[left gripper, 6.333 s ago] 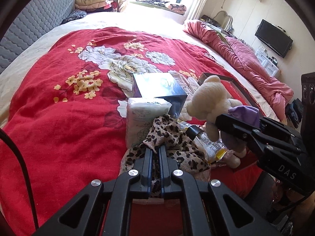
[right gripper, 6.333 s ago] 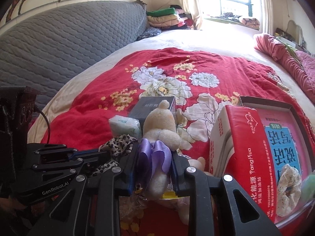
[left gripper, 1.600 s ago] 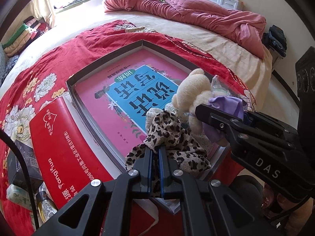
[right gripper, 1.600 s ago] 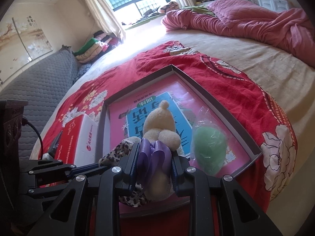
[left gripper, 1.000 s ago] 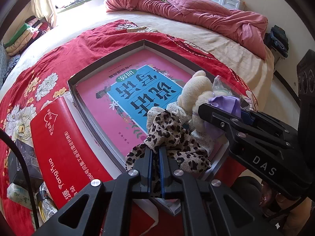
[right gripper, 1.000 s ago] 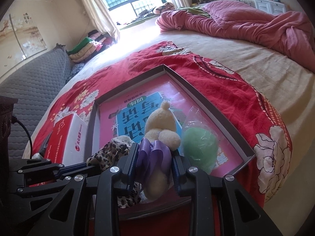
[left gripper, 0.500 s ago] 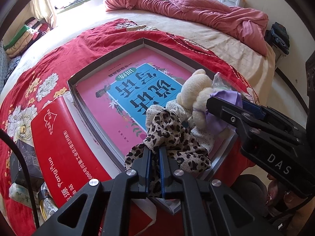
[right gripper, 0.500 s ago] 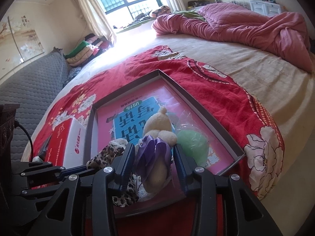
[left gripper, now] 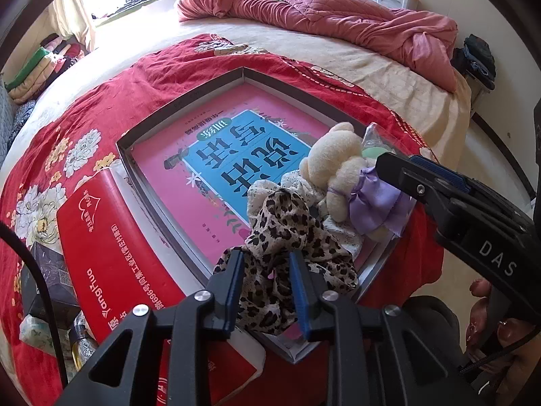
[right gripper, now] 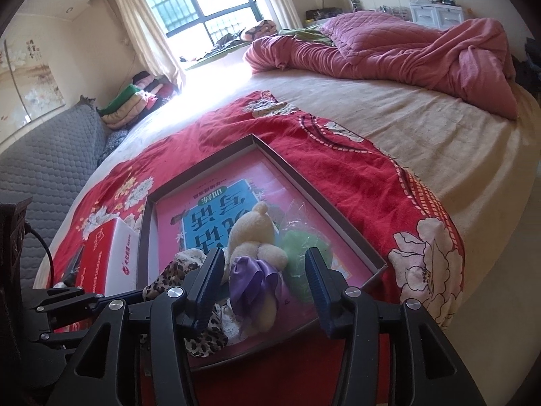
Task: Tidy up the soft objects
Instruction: 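Open the left tool to drop the leopard cloth while the right tool releases the teddy bear into the tray, then move both open tools back from the tray toward the remaining items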
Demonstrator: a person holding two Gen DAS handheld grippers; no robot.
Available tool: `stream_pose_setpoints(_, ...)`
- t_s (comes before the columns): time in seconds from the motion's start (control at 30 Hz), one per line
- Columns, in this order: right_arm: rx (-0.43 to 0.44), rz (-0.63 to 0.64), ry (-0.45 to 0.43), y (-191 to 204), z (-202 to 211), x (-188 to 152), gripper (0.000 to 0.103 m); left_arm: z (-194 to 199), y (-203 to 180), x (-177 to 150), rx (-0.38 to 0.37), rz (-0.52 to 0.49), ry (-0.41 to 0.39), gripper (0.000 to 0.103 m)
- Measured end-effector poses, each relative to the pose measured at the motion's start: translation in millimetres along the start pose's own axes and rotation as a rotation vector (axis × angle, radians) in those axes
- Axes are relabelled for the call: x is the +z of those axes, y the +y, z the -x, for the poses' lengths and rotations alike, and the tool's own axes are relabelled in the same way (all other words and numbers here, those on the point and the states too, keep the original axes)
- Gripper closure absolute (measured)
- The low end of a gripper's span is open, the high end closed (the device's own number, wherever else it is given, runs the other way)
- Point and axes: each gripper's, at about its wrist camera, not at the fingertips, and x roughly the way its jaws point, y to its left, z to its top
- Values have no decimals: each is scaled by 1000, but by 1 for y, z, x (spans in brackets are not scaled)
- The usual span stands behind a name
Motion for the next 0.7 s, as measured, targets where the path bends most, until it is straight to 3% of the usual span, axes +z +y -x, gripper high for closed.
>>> stream_pose_setpoints(0.2, -25, -10, -3, -2, 3, 0, 45, 4, 3, 0, 4, 10, -8, 64)
stream_pose_setpoints(0.33, -50, -3, -10, -2, 5, 0, 44, 12, 5, -1, -8, 29, -29, 57)
stream_pose_setpoints(0.4, -69, 4, -18, -2, 6, 0, 38, 17, 5, -2, 1, 29, -43, 51)
stream_pose_setpoints(0.7, -126, 25, -25, 0, 8, 0, 30, 31, 8, -6, 12, 44, -67, 48)
